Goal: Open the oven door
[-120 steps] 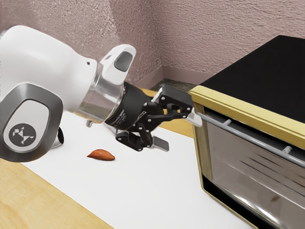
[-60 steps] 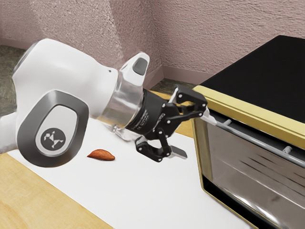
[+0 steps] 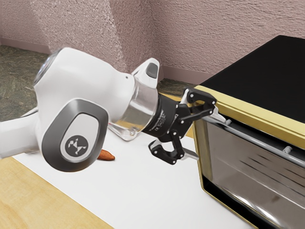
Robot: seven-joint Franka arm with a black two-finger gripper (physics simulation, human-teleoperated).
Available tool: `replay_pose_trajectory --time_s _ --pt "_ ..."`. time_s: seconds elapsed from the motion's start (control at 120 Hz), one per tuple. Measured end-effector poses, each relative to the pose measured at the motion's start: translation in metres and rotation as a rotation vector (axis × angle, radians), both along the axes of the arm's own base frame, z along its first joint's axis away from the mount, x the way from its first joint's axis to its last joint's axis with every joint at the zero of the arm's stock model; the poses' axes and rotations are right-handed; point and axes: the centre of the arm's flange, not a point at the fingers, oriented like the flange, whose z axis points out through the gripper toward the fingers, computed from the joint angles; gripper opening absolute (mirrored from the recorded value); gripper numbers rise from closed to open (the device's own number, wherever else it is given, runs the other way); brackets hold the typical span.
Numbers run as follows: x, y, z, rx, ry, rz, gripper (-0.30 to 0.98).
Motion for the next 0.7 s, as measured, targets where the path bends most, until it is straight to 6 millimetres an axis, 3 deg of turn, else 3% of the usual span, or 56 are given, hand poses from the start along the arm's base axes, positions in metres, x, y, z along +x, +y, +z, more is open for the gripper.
replay_pose_trajectory --time_s 0.375,0.7 --pt "-0.009 0.015 -0.020 -0.012 0.040 0.056 0.68" --pt "-0.065 0.041 -0.040 0.021 0.044 0.096 0.68"
